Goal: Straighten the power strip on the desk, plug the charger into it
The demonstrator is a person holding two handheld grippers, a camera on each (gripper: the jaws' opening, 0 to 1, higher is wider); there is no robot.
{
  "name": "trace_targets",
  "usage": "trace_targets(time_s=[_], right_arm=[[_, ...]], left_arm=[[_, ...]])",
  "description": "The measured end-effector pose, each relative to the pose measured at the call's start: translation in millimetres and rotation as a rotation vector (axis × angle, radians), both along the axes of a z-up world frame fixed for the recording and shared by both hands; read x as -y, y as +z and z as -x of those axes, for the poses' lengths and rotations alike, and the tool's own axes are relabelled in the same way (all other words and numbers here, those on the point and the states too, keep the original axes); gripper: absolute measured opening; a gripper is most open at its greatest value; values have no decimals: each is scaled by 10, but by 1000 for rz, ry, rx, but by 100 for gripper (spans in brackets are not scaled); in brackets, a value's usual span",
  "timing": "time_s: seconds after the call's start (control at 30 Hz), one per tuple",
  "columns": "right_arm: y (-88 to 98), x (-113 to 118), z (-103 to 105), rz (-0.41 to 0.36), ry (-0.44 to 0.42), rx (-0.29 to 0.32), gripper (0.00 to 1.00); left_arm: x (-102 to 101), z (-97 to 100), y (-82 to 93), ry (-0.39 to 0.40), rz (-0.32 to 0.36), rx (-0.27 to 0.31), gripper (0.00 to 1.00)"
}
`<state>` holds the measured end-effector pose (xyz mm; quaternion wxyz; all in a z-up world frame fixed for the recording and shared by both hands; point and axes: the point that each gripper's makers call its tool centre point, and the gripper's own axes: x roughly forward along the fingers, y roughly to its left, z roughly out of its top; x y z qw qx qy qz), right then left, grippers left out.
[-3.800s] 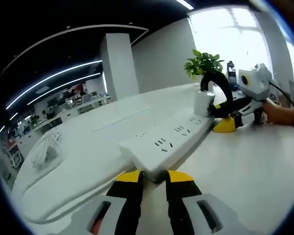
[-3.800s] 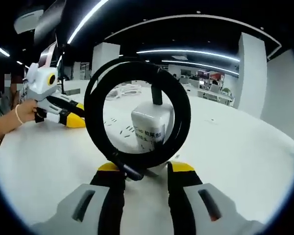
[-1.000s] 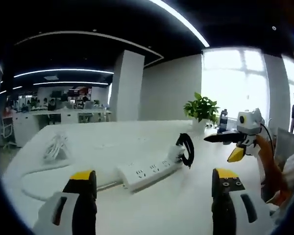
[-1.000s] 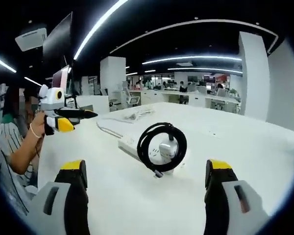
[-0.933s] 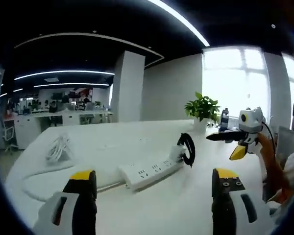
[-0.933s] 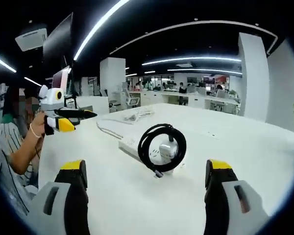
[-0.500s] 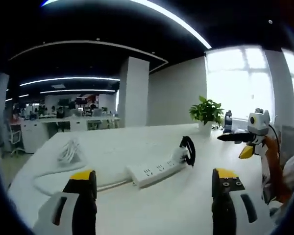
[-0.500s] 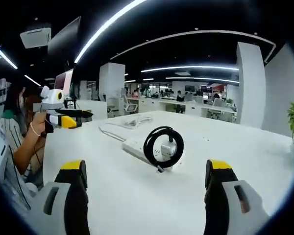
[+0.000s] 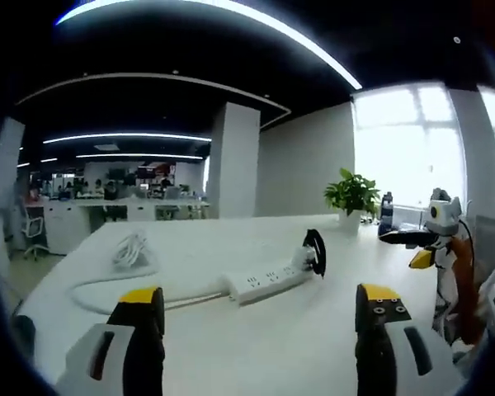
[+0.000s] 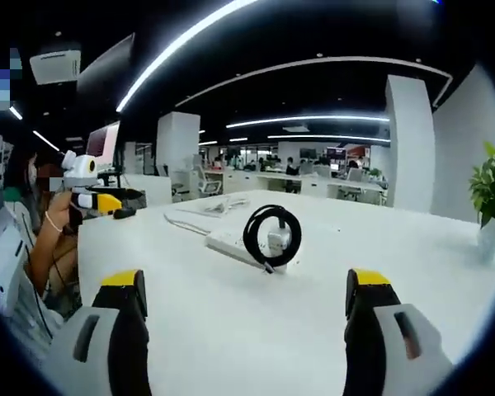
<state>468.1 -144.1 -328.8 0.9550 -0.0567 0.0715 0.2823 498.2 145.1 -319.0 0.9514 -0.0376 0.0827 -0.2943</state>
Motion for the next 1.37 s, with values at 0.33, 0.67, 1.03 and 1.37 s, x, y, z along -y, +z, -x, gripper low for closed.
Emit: trace_targets(time_s=[0.33,0.67,1.03,1.37], right_arm=[[-278,98,186,-44,-33,-49,99],[-478,206,231,-83,-74,-49,100],[-662,297,315,-74,-122,-84,100],[-650,320,350,-77,-136,-75,100]], left_arm=[[-167,263,-284,72,-31,-13,96],[-369,274,-455,140,-29,-9,93],[-467,343,-662,170,-21,-55,93],[-468,369,-702,163,-31,-62,92]])
